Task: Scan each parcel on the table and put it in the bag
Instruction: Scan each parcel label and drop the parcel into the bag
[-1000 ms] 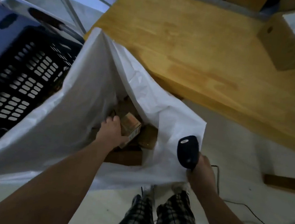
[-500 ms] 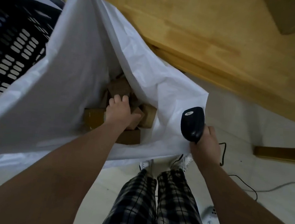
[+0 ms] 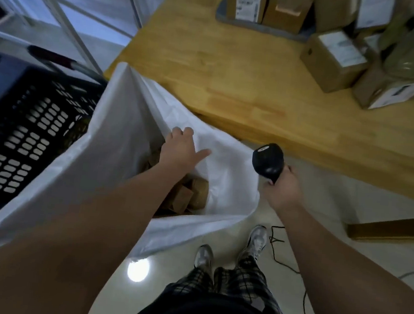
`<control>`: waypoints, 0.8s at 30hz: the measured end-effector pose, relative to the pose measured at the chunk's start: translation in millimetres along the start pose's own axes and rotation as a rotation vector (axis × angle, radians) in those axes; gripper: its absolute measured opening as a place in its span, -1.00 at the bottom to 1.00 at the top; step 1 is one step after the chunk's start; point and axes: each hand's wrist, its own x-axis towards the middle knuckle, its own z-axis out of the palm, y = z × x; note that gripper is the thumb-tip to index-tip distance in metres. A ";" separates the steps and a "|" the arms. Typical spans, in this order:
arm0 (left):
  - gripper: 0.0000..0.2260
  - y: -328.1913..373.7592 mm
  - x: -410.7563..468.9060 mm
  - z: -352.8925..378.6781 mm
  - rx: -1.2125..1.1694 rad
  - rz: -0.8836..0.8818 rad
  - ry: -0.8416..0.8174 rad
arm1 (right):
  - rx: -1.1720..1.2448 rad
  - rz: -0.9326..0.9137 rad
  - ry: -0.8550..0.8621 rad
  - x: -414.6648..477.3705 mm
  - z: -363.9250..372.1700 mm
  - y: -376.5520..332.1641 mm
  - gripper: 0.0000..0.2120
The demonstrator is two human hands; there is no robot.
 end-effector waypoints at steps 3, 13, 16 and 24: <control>-0.37 28.5 12.3 -14.4 0.006 0.062 0.029 | 0.027 -0.023 0.076 13.7 -34.8 -5.9 -0.86; -0.46 161.8 75.3 -38.8 -0.249 0.196 0.073 | 0.166 -0.031 0.273 88.5 -174.3 16.8 -0.73; -0.46 216.6 99.3 -35.9 -0.334 0.231 0.045 | 0.217 -0.097 0.337 122.9 -219.5 25.7 -0.69; -0.45 374.3 150.3 -37.6 -0.515 0.262 -0.070 | 0.487 -0.076 0.447 206.4 -330.4 56.6 -0.74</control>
